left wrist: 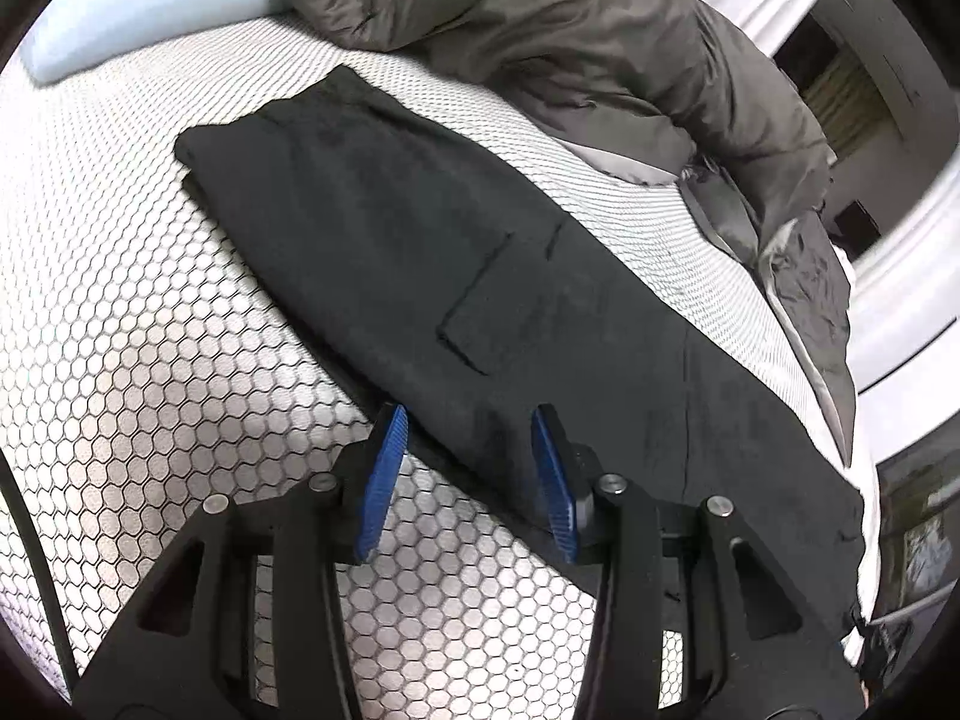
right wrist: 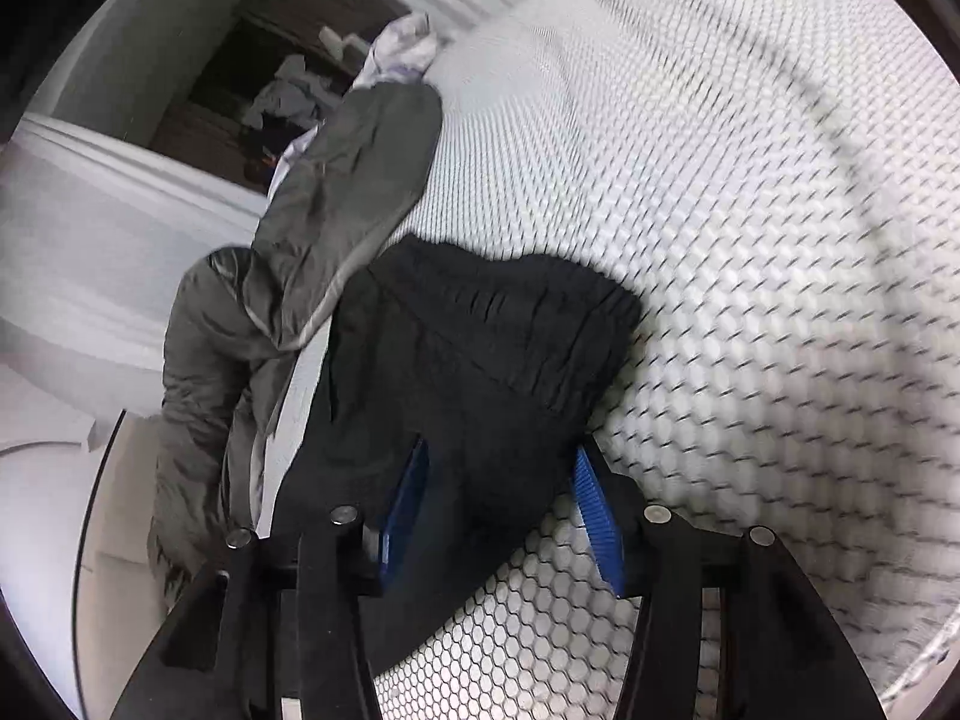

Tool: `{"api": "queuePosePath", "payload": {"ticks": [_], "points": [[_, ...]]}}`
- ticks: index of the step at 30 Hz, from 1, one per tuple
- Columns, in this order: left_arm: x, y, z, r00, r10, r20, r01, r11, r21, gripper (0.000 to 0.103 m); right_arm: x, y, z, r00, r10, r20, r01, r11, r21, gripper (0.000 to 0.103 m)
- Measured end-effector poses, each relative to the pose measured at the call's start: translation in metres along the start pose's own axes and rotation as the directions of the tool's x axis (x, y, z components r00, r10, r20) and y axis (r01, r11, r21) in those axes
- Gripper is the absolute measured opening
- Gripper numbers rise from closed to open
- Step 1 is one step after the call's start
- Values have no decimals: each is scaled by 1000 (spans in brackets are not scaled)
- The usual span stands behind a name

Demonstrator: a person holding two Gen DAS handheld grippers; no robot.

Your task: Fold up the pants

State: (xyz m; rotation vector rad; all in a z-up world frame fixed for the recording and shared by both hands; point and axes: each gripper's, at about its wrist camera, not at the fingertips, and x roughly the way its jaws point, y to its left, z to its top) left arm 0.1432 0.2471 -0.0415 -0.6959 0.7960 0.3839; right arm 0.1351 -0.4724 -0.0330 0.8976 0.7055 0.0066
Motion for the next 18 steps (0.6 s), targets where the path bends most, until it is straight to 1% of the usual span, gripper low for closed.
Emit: {"api": "queuePosePath", "payload": {"ticks": [1, 2, 3, 4, 5, 6, 7, 8, 9, 10, 11, 12, 13, 14, 15, 16, 17, 18], "points": [[0, -2, 0, 1000, -1, -3, 1, 1000, 1, 39, 3, 2, 0, 1000, 20, 6, -20, 1000, -11, 13], [1, -1, 0, 1000, -3, -8, 3, 1000, -2, 39, 6, 7, -2, 999, 43, 9, -43, 999, -23, 4], [3, 1, -1, 1000, 1, -15, -2, 1000, -10, 39, 6, 12, -1, 998, 63, 19, -62, 997, -35, 3], [4, 3, 0, 1000, 8, -17, -8, 1000, -18, 39, -1, 20, -1, 996, 67, 57, -64, 996, -65, 3], [4, 7, 0, 1000, 14, -18, -15, 999, -29, 39, -13, 27, -2, 993, 69, 97, -58, 993, -104, 2], [3, 12, 2, 1000, 17, -14, -17, 999, -43, 39, -18, 34, -3, 991, 61, 117, -46, 991, -129, 2], [1, 16, 3, 1000, 18, -9, -18, 998, -55, 39, -20, 37, -4, 992, 31, 125, -13, 989, -145, 3], [-1, 20, 5, 1000, 19, -2, -19, 997, -68, 39, -19, 35, -6, 992, -27, 121, 45, 987, -153, 3], [-4, 26, 7, 1000, 23, 8, -22, 996, -87, 39, -12, 31, -6, 989, -102, 104, 118, 980, -159, 5], [-4, 31, 9, 1000, 24, 12, -23, 994, -103, 39, -1, 27, -7, 984, -167, 68, 176, 971, -160, 7], [-5, 38, 11, 1000, 19, 13, -18, 992, -126, 39, 5, 20, -8, 981, -190, 30, 193, 972, -136, 12], [-3, 41, 12, 1000, 13, 8, -12, 991, -137, 39, 6, 14, -9, 985, -175, 6, 175, 980, -94, 15], [-2, 44, 13, 1000, 4, 2, -4, 989, -146, 39, 2, 10, -10, 988, -154, -12, 153, 987, -57, 23], [3, 48, 13, 1000, -17, -13, 14, 987, -158, 39, -2, 9, -10, 991, -134, -17, 133, 990, -51, 32], [7, 51, 14, 999, -39, -25, 34, 985, -167, 39, -6, 11, -10, 994, -108, -16, 107, 993, -54, 38], [10, 52, 15, 997, -69, -34, 62, 982, -178, 41, -11, 13, -11, 997, -82, -10, 81, 995, -60, 48], [15, 54, 15, 993, -108, -43, 98, 977, -190, 45, -13, 14, -12, 998, -64, -5, 64, 996, -64, 51], [20, 54, 18, 990, -133, -50, 121, 974, -191, 46, -15, 15, -12, 999, -50, -7, 50, 996, -69, 51]]}}
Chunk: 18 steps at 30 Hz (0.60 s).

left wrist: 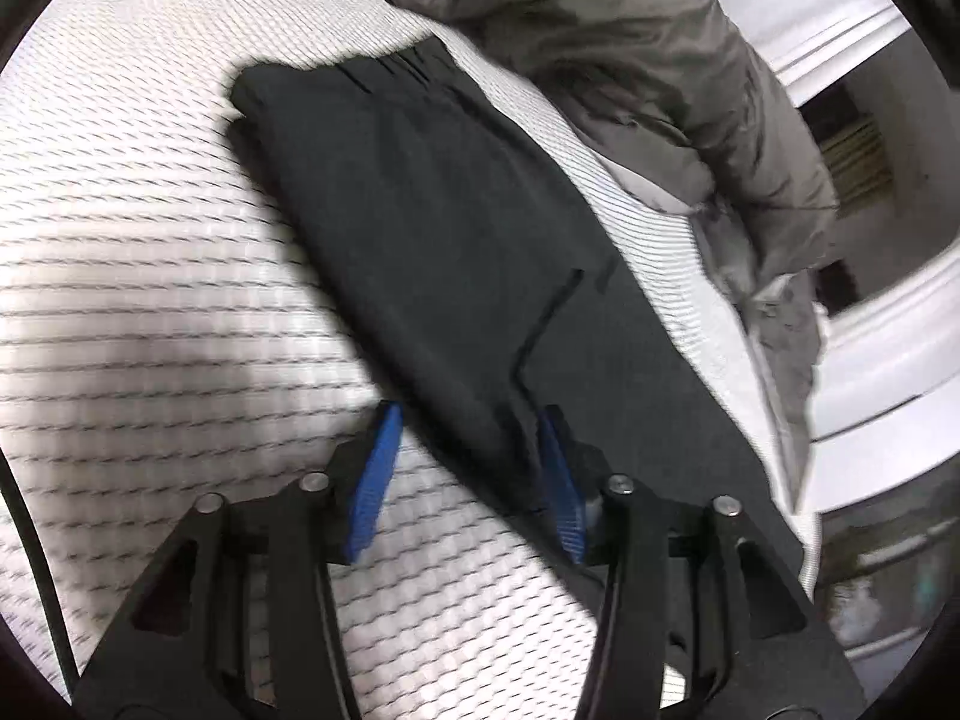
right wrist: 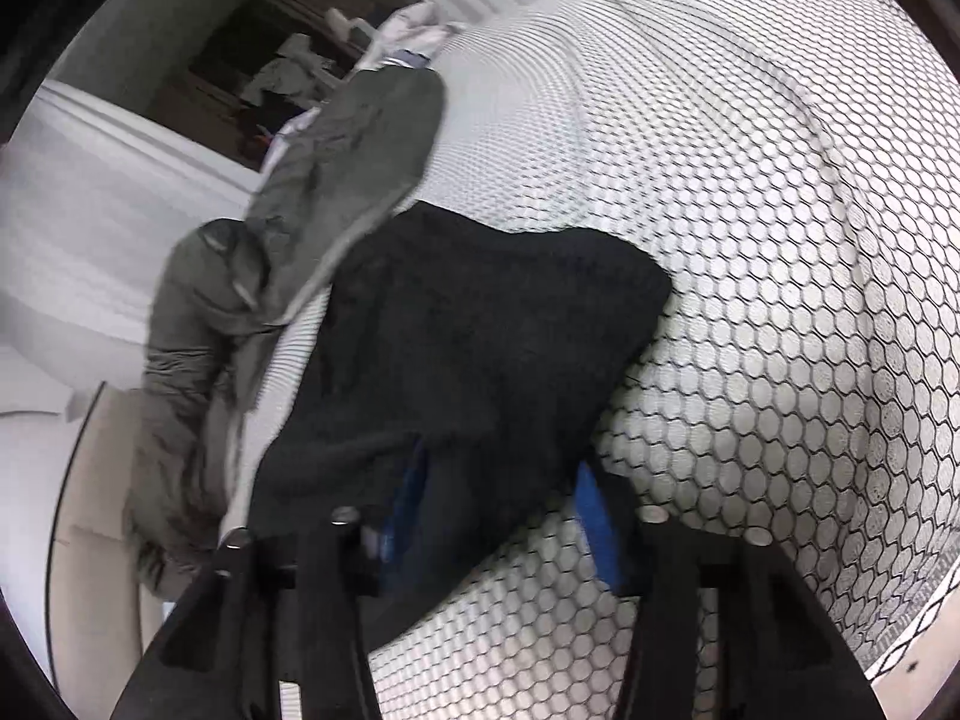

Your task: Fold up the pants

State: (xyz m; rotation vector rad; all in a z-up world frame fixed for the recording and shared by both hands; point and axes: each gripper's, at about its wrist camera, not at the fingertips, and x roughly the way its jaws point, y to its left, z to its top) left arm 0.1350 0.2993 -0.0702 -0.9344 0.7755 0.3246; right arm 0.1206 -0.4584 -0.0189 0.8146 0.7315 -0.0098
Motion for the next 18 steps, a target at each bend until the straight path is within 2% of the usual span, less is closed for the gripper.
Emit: {"api": "queuePosePath", "payload": {"ticks": [2, 3, 5, 7, 10, 11, 12, 14, 16, 18], "points": [[8, -3, 4, 1000, 0, 11, 0, 1000, 3, 46, 4, -1, -1, 1000, 15, -22, -15, 1000, 3, 51], [9, -3, 6, 1000, 4, 27, -4, 1000, -1, 35, 13, 8, 0, 999, 23, -25, -22, 1000, 15, 51], [12, -5, 8, 998, 25, 61, -24, 1000, -6, 15, 26, 0, -1, 998, 49, -36, -46, 997, 61, 51], [13, -9, 7, 996, 31, 79, -32, 999, 13, 5, 35, 4, 1, 997, 74, -16, -72, 993, 91, 50], [1, -11, 4, 993, 16, 114, -21, 999, 35, 3, 41, 5, 8, 998, 59, 23, -61, 995, 76, 31], [-5, -11, 3, 992, 14, 125, -20, 999, 43, 2, 42, 7, 9, 997, 65, 31, -67, 996, 56, 13], [-13, -10, 0, 991, 13, 134, -20, 999, 50, 2, 46, 10, 10, 996, 78, 40, -80, 996, 39, 6], [-29, -4, -6, 988, 19, 150, -27, 998, 54, 2, 44, 19, 5, 996, 78, 47, -77, 997, -5, 1], [-45, 5, -13, 985, 28, 172, -37, 998, 48, 2, 33, 22, -4, 995, 93, 46, -91, 995, -31, 1], [-67, 22, -22, 981, 40, 189, -48, 998, 37, 2, 15, 22, -19, 990, 138, 39, -137, 990, -25, 1]]}}
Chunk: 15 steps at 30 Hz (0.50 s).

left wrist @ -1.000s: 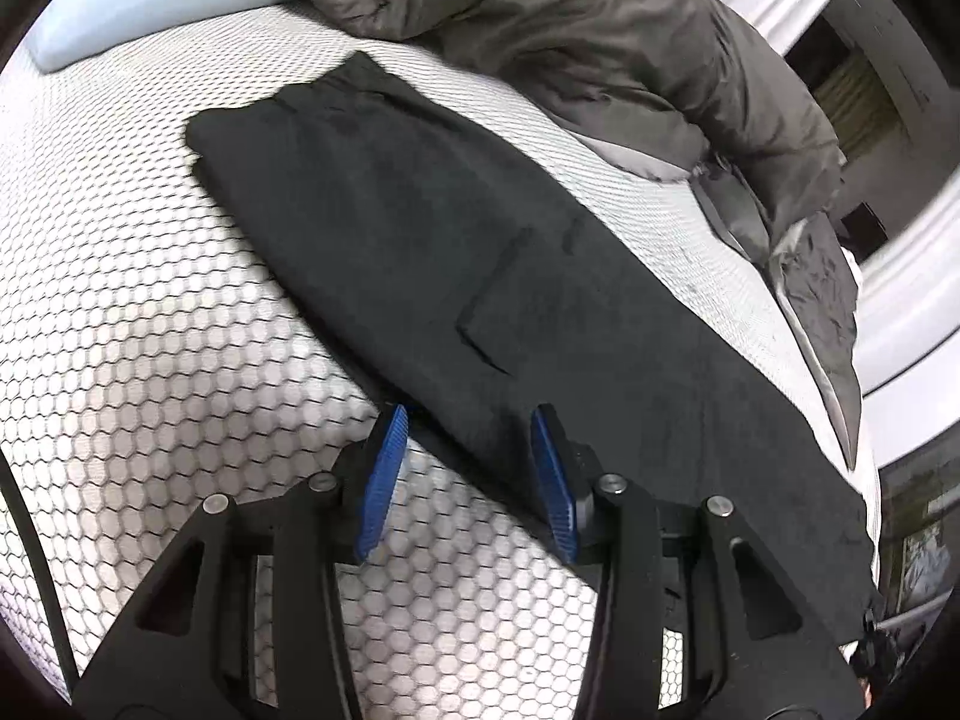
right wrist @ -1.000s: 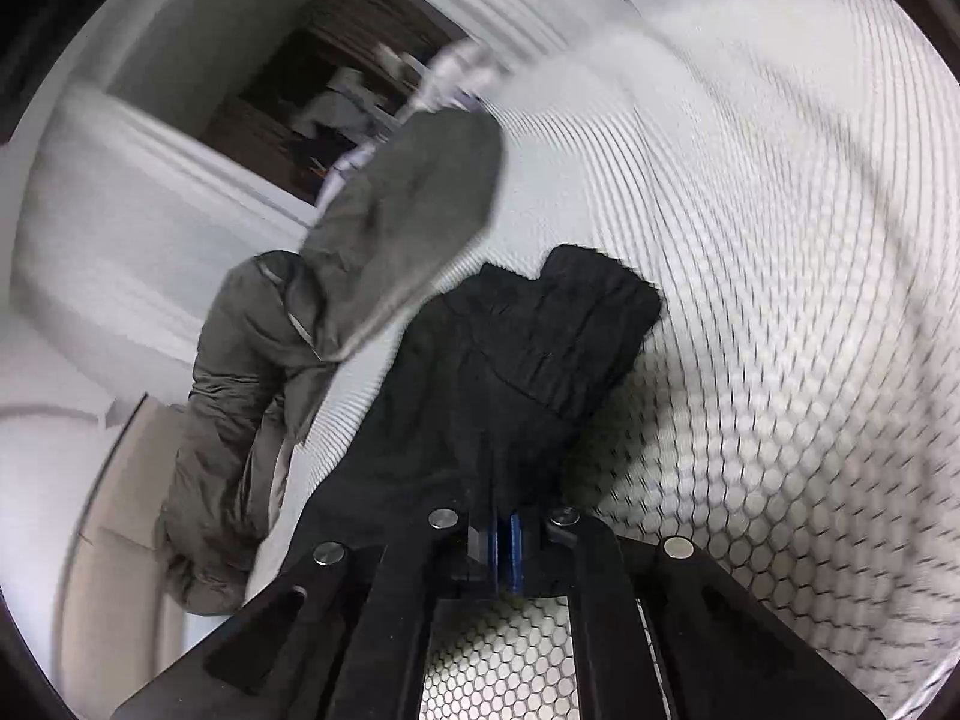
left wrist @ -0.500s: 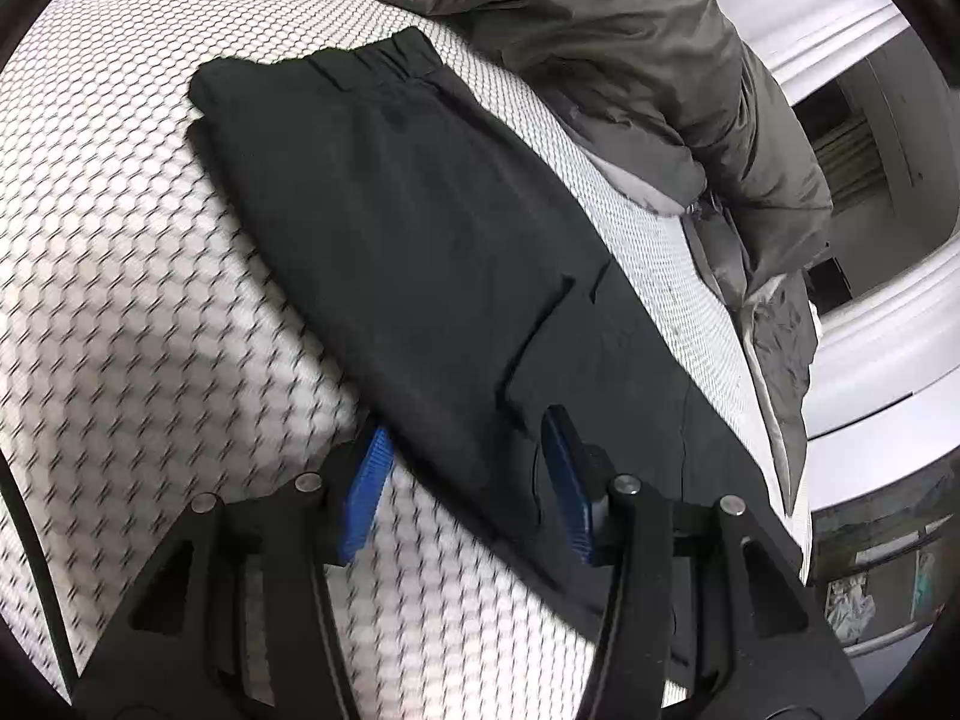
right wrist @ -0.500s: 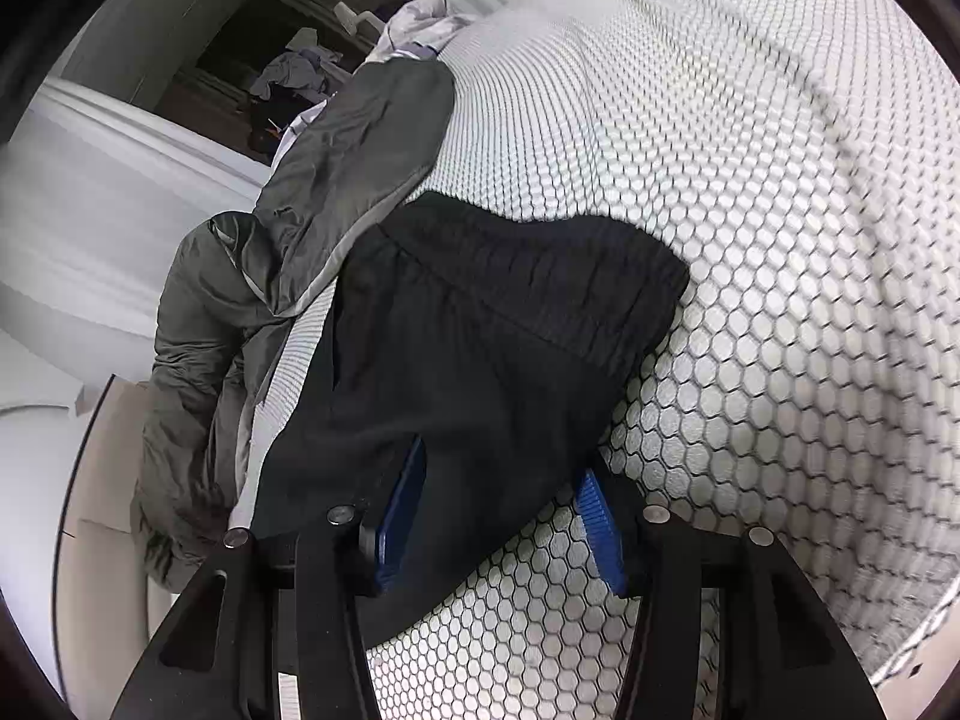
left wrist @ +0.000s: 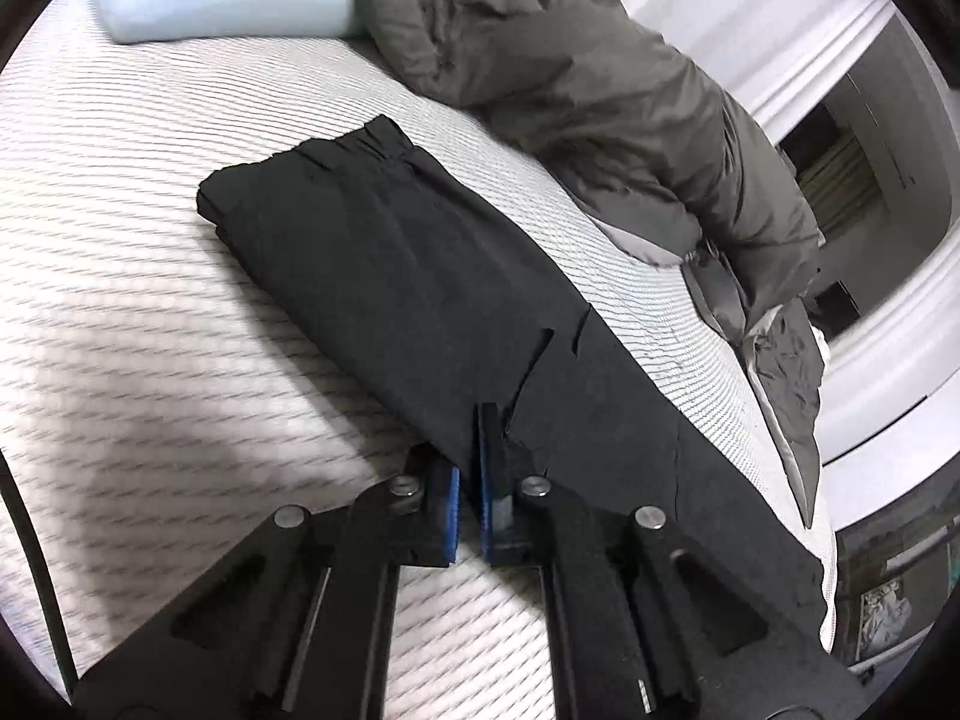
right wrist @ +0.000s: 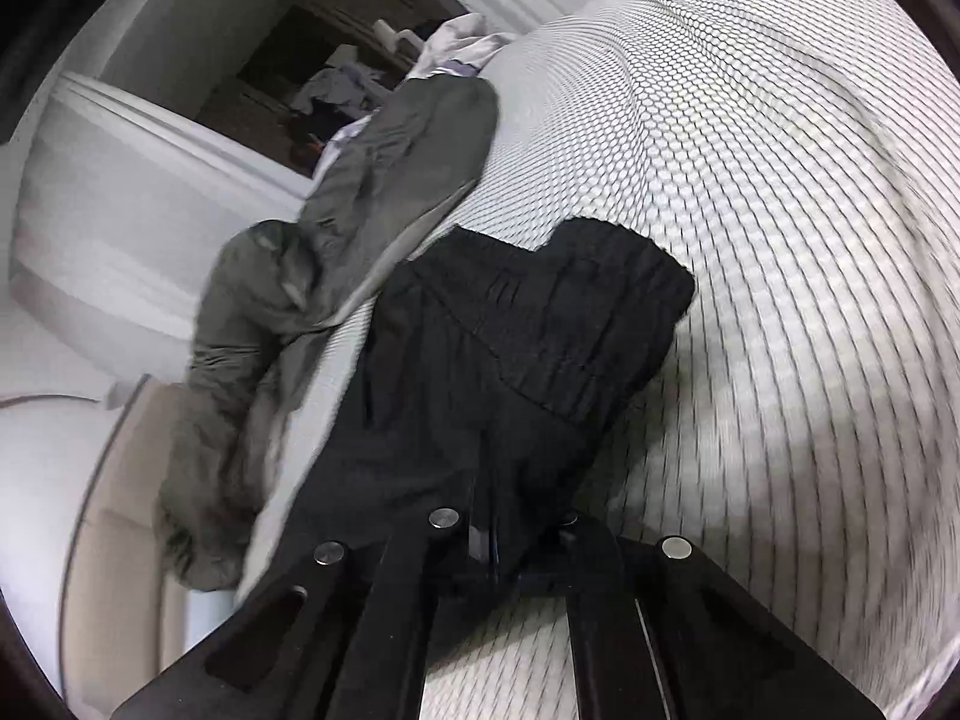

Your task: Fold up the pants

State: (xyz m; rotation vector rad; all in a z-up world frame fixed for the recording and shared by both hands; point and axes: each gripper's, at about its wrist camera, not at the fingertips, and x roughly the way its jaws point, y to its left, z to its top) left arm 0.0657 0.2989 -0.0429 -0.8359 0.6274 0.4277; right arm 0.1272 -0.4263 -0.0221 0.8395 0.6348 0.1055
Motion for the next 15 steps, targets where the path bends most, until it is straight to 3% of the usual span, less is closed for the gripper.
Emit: {"api": "queuePosePath", "payload": {"ticks": [5, 6, 8, 10, 12, 13, 15], "points": [[-24, 34, -14, 998, 45, -36, -44, 999, 13, 5, -26, -9, -30, 1000, -6, -30, 5, 999, -34, 3], [-25, 40, -16, 997, 64, -48, -64, 998, 5, 12, -23, -17, -32, 997, -36, -65, 34, 999, -33, 7], [-31, 49, -17, 993, 109, -55, -111, 993, -31, 25, -23, -37, -30, 994, -47, -102, 51, 998, 32, 28], [-43, 49, -19, 994, 104, -41, -105, 994, -41, 34, -28, -53, -25, 996, 44, -77, -31, 986, 164, 33], [-63, 35, -24, 993, 120, 9, -120, 992, 35, 53, -38, -59, -21, 997, 66, -43, -56, 979, 197, 43], [-70, 26, -27, 992, 123, 30, -124, 990, 69, 58, -43, -59, -19, 998, 61, -21, -56, 979, 196, 48], [-84, 3, -38, 995, 88, 47, -94, 984, 152, 73, -48, -59, -16, 999, 42, 14, -44, 980, 194, 50]]}}
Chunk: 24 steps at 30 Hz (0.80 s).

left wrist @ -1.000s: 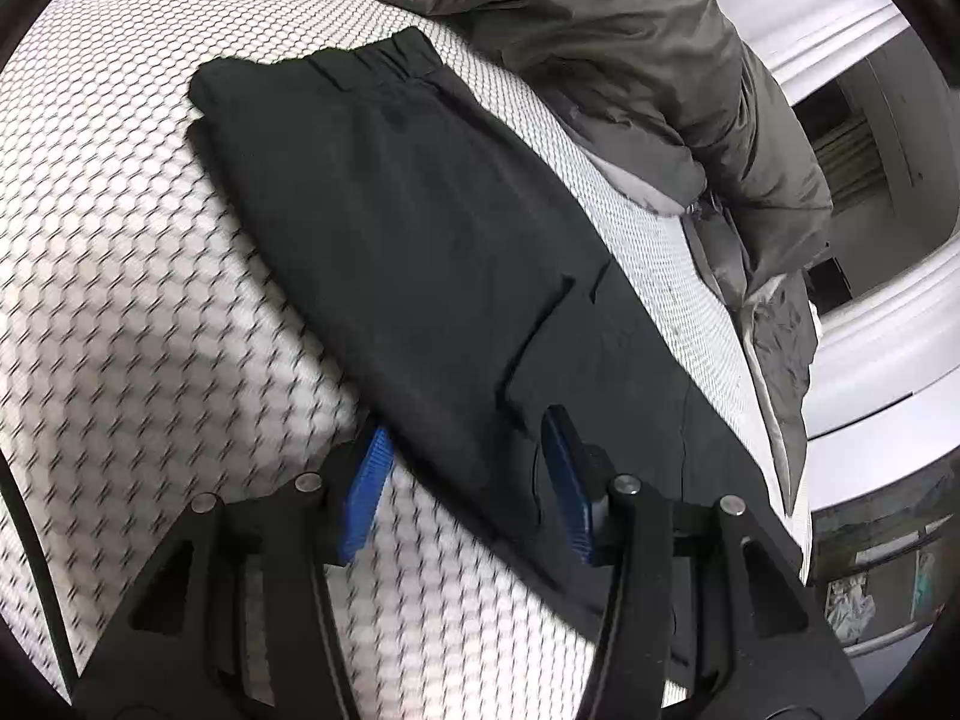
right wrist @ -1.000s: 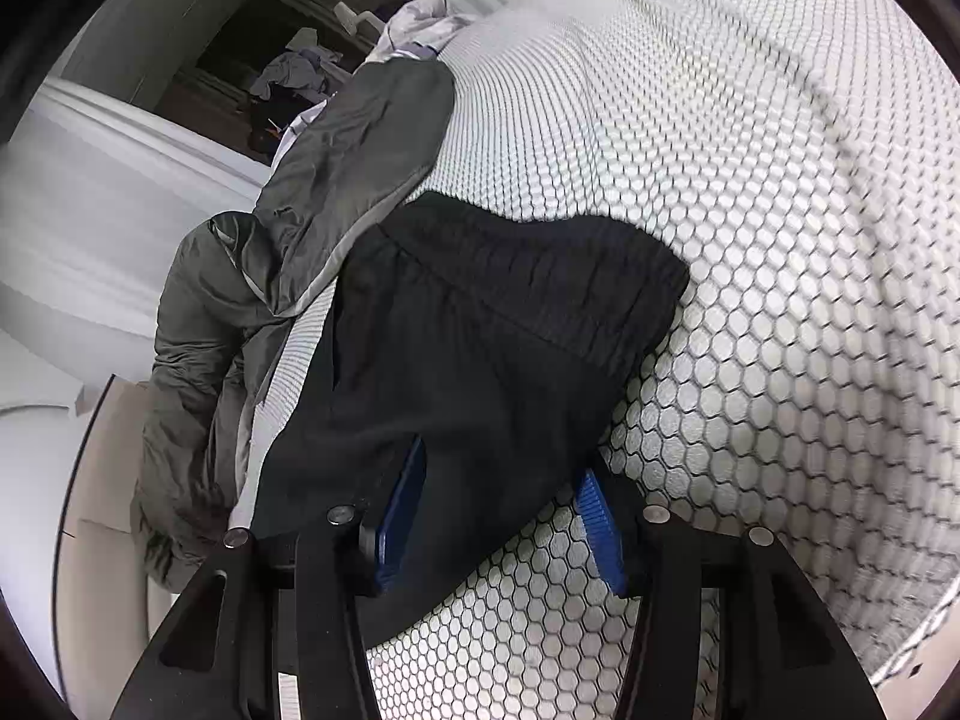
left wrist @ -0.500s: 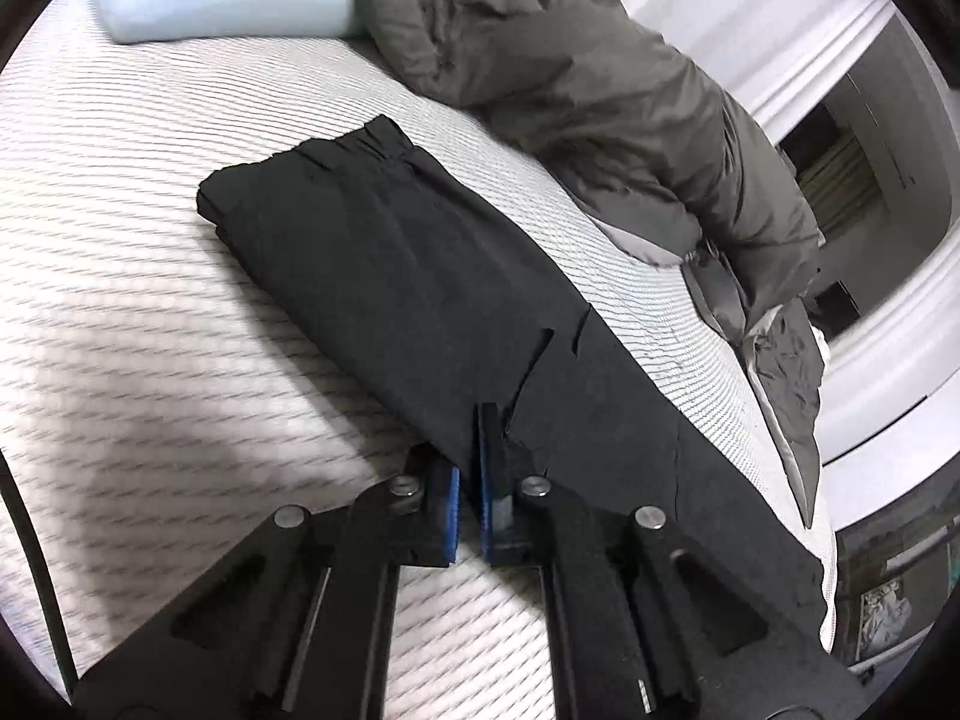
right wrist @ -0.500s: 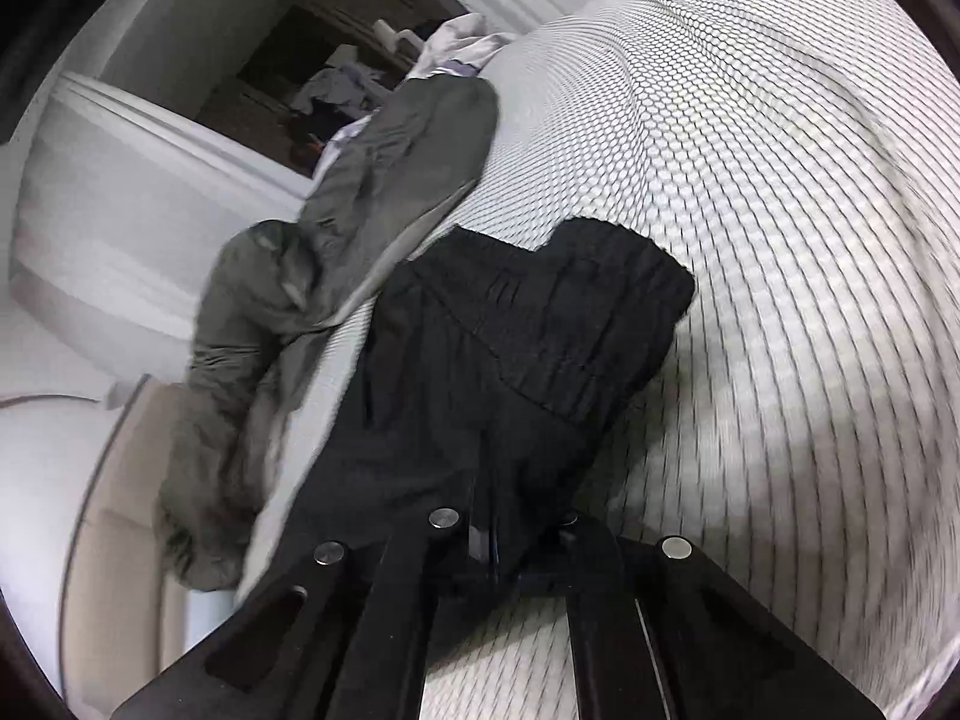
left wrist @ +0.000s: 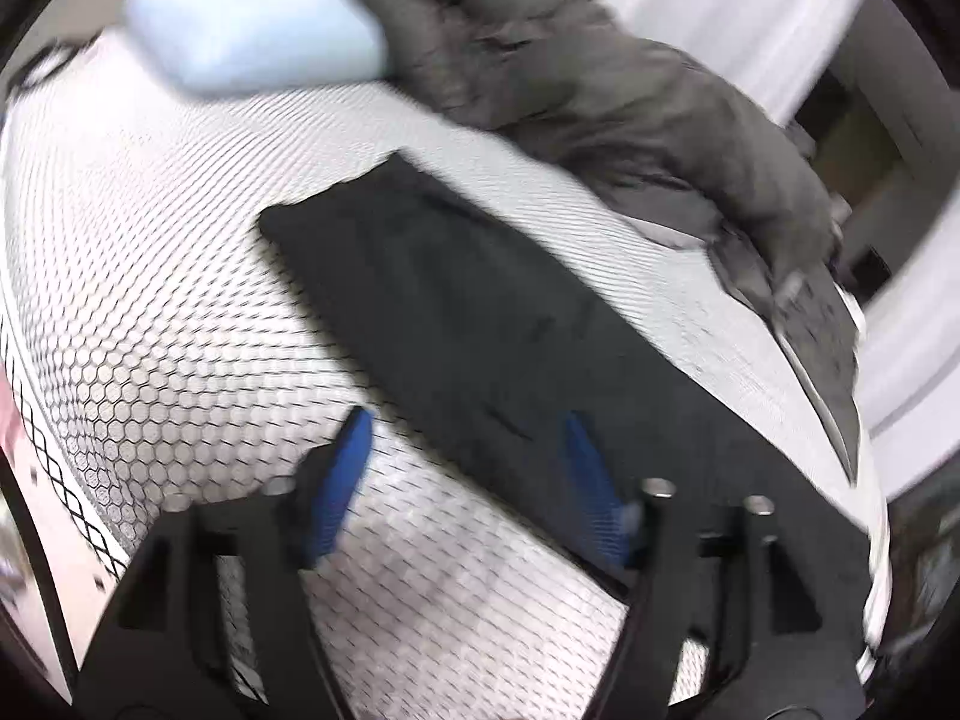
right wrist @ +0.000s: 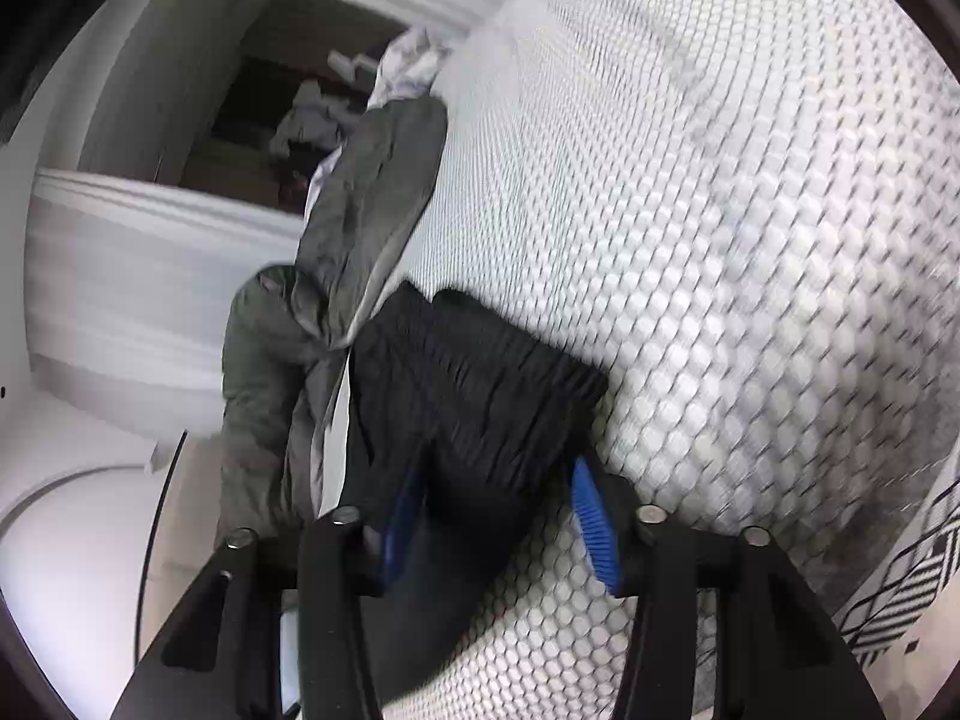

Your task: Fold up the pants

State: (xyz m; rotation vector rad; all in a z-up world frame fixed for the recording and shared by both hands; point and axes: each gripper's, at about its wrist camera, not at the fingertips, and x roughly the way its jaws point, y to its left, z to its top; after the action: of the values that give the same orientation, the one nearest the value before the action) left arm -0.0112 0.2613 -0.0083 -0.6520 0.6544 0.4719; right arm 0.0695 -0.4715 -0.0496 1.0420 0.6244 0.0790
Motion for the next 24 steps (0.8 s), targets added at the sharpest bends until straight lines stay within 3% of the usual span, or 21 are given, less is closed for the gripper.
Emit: {"api": "queuePosePath", "payload": {"ticks": [3, 4, 5, 7, 12, 14, 15, 16, 17, 19, 20, 22, 24], "points": [[-6, -40, -14, 997, -71, -21, 73, 991, 110, 84, 8, -4, 3, 1000, 21, -24, -20, 999, 28, 50], [-5, -54, -20, 995, -90, -33, 93, 985, 145, 85, 9, -5, 4, 999, 13, -34, -12, 1000, 23, 43], [0, -76, -30, 991, -118, -63, 128, 971, 201, 90, 11, -3, 5, 999, -1, -37, 2, 1000, 4, 28], [9, -104, -45, 983, -152, -105, 174, 951, 257, 100, 12, 10, 3, 999, -39, -31, 37, 997, -68, 16], [34, -190, -93, 933, -261, -247, 340, 864, 372, 101, -18, 30, -11, 999, -42, -6, 39, 972, -233, 14], [39, -220, -117, 911, -283, -300, 393, 817, 422, 102, -16, 18, -11, 988, -151, -22, 140, 957, -253, 25], [44, -238, -132, 891, -298, -344, 434, 784, 445, 102, -12, 9, -11, 977, -210, -44, 192, 948, -253, 27], [46, -247, -140, 878, -306, -369, 457, 768, 449, 102, -10, 2, -9, 976, -208, -68, 188, 956, -226, 28], [48, -262, -158, 850, -319, -419, 500, 737, 454, 102, -14, 1, -7, 980, -189, -67, 171, 962, -214, 37], [51, -274, -180, 827, -316, -466, 534, 701, 473, 102, -32, 9, -7, 978, -209, 20, 208, 947, -245, 53], [51, -282, -191, 826, -304, -474, 538, 675, 505, 102, -39, 13, -7, 973, -223, 66, 233, 936, -263, 53], [47, -288, -213, 859, -256, -444, 498, 619, 608, 102, -52, 25, -4, 971, -201, 131, 233, 922, -309, 55], [46, -289, -233, 890, -194, -413, 447, 550, 706, 102, -47, 37, 5, 978, -169, 121, 201, 916, -347, 59]]}}
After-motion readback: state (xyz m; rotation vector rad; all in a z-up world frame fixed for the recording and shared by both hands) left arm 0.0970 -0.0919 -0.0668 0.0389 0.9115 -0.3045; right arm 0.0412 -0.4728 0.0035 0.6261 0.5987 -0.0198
